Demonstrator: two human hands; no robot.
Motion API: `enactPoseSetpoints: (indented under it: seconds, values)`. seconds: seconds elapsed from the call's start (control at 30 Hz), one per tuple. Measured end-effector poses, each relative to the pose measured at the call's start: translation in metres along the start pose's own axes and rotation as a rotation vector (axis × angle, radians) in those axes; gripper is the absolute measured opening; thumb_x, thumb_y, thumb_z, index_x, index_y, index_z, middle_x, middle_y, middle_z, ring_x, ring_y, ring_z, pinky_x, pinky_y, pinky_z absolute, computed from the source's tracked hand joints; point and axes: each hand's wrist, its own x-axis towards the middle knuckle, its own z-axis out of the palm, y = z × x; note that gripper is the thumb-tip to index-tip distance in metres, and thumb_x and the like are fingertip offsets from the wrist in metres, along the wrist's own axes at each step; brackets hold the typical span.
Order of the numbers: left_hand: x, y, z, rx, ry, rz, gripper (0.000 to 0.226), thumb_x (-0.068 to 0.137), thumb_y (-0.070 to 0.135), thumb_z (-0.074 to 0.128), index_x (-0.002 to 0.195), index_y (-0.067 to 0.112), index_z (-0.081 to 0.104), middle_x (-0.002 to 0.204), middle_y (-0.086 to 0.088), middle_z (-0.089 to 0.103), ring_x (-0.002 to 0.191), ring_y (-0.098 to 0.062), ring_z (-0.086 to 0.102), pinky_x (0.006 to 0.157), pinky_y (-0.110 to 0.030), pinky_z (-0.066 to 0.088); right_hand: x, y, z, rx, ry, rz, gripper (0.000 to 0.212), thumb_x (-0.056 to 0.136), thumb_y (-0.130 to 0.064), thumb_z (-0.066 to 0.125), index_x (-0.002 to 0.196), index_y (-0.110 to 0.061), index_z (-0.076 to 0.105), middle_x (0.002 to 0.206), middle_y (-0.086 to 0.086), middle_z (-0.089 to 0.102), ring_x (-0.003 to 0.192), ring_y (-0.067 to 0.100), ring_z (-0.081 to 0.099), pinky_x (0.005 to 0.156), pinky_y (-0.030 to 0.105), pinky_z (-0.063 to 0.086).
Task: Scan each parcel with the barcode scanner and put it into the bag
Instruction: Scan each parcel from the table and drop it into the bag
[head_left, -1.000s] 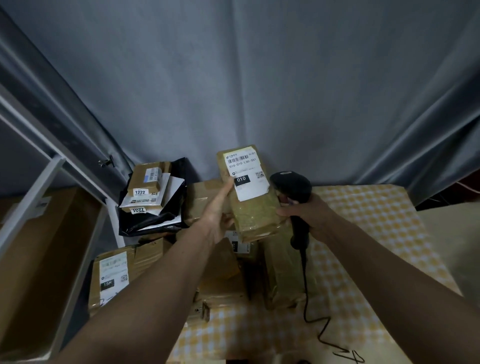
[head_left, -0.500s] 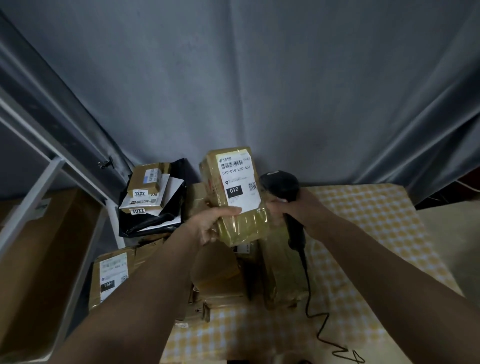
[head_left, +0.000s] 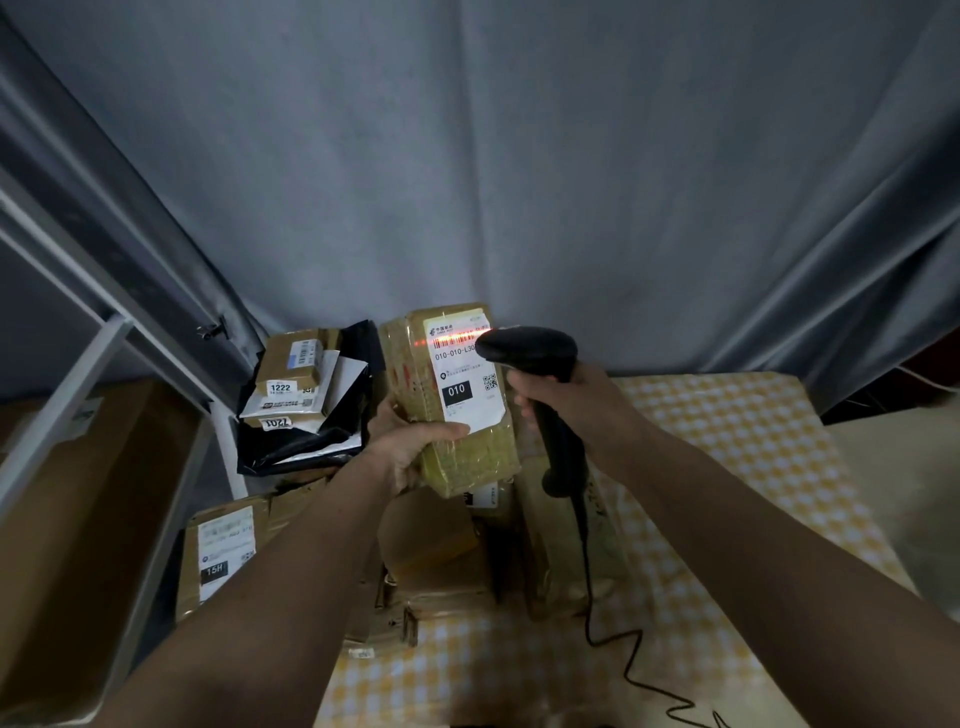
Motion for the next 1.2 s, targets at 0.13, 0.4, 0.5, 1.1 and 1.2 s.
enactPoseSetpoints:
  seconds: [0.13, 0.4, 0.5, 1.1, 1.2]
  values:
    - [-0.002, -0.001, 0.000, 0.016, -0.025, 0.001, 0.114, 0.035, 0.017, 0.095, 0.137, 0.022, 0.043, 0.123, -0.002, 0.061, 0.115, -0.029, 0.057, 0.082, -0.055, 0.055, -0.003, 0.001, 0.002, -0.008, 0.002, -0.005, 0.025, 0.087, -0.023, 0.066, 0.101, -0.002, 0.065, 0.080, 0.011, 0.061, 0.076, 0.024, 0.057, 0.081, 0.038, 0.050]
    - [-0.004, 0.017, 0.010, -0.026, -0.101, 0.013, 0.073, 0.058, 0.006, 0.088, 0.118, 0.023, 0.048, 0.110, -0.003, 0.066, 0.098, -0.024, 0.062, 0.087, -0.053, 0.052, -0.014, -0.003, -0.002, 0.013, 0.142, -0.015, 0.021, 0.081, -0.019, 0.072, 0.100, -0.012, 0.066, 0.080, 0.010, 0.064, 0.073, 0.019, 0.060, 0.069, 0.026, 0.049]
    - [0.003, 0.035, 0.025, -0.047, -0.188, 0.014, 0.077, 0.053, 0.008, 0.089, 0.120, 0.019, 0.052, 0.111, -0.006, 0.068, 0.100, -0.027, 0.063, 0.091, -0.054, 0.050, -0.020, -0.003, -0.014, 0.100, 0.239, -0.017, 0.023, 0.079, -0.015, 0.074, 0.101, -0.013, 0.066, 0.085, 0.013, 0.066, 0.082, 0.024, 0.062, 0.084, 0.036, 0.051]
    - [-0.055, 0.011, 0.221, 0.267, -0.764, -0.033, 0.037, 0.076, 0.015, 0.076, 0.111, 0.017, 0.065, 0.061, 0.008, 0.066, 0.055, -0.009, 0.062, 0.062, -0.027, 0.049, -0.180, 0.053, -0.113, 0.423, 0.933, 0.007, 0.016, 0.084, -0.008, 0.069, 0.099, -0.006, 0.063, 0.080, 0.008, 0.062, 0.064, 0.015, 0.056, 0.057, 0.021, 0.046]
    - [-0.084, -0.004, 0.254, 0.284, -0.797, -0.017, 0.040, 0.074, 0.016, 0.077, 0.113, 0.017, 0.066, 0.063, 0.006, 0.064, 0.054, -0.010, 0.060, 0.057, -0.023, 0.046, -0.218, 0.064, -0.135, 0.450, 0.976, 0.012, 0.016, 0.084, -0.009, 0.069, 0.098, -0.007, 0.063, 0.078, 0.009, 0.062, 0.063, 0.017, 0.055, 0.061, 0.028, 0.042]
